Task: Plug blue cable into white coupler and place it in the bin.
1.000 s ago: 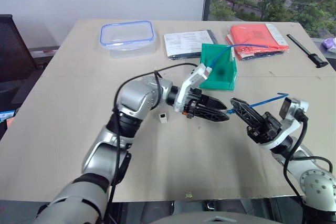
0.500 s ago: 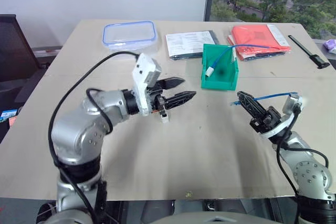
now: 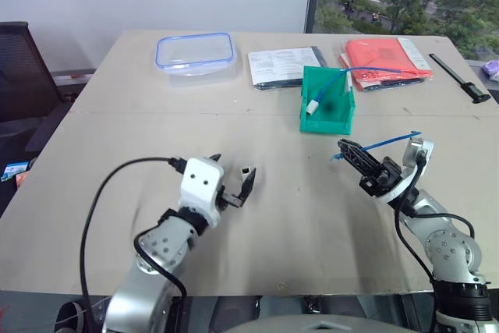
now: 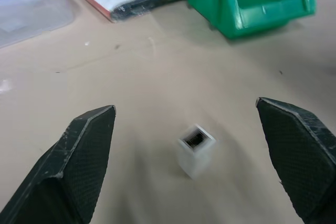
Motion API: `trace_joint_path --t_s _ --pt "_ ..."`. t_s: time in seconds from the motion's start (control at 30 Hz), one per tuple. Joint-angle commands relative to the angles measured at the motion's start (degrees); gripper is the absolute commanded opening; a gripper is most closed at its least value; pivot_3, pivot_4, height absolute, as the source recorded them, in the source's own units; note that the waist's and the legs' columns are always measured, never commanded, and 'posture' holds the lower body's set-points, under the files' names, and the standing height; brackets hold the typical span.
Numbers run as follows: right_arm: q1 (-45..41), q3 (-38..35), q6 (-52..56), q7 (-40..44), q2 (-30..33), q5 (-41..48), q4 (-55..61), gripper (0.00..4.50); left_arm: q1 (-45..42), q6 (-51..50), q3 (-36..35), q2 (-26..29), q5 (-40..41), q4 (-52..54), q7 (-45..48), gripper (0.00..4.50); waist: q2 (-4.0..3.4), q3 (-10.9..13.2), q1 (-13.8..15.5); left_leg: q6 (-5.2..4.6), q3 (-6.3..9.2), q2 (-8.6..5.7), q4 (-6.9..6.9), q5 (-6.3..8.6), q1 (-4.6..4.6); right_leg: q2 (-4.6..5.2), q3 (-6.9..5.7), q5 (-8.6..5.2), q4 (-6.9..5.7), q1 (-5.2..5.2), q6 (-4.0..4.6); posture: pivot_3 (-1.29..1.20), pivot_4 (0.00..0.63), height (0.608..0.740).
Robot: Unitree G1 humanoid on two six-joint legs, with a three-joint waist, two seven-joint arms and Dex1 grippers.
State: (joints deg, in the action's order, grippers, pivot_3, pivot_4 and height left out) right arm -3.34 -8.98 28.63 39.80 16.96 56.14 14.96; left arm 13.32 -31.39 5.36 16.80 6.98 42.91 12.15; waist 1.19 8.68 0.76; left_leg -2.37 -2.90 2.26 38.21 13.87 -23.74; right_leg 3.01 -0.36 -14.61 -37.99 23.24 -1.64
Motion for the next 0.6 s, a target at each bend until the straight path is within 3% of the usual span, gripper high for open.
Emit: trace_joint_path --t_s 0.03,0.27,0.6 --pt "-0.3 -0.8 -0.2 0.6 0.3 0.1 1.3 0.0 0.4 3.9 0.5 -1.0 0.1 -3.0 0.5 4.39 -0.01 0.0 0.0 0.0 0.01 0.0 0.0 0.0 0.0 -0.01 -0.02 0.0 0.0 0.0 0.0 0.0 0.15 0.737" --pt "0.7 -1.2 -0.1 -0.1 0.1 0.1 2.4 0.0 -1.9 6.7 1.9 -1.5 -1.1 -8.9 1.9 4.39 -0.01 0.0 0.0 -0.01 0.04 0.0 -0.02 0.0 -0.06 -0.27 -0.1 0.09 0.02 0.03 -0.17 0.0 0.15 0.737" --pt "2.3 -3.3 2.9 -2.2 3.0 2.4 5.6 0.0 -1.5 10.2 6.8 -7.2 -6.2 -12.5 -4.1 4.39 -0.01 0.0 0.0 -0.01 0.03 0.01 -0.02 0.0 -0.05 -0.26 -0.08 0.1 0.02 0.03 -0.18 0.0 0.15 0.737"
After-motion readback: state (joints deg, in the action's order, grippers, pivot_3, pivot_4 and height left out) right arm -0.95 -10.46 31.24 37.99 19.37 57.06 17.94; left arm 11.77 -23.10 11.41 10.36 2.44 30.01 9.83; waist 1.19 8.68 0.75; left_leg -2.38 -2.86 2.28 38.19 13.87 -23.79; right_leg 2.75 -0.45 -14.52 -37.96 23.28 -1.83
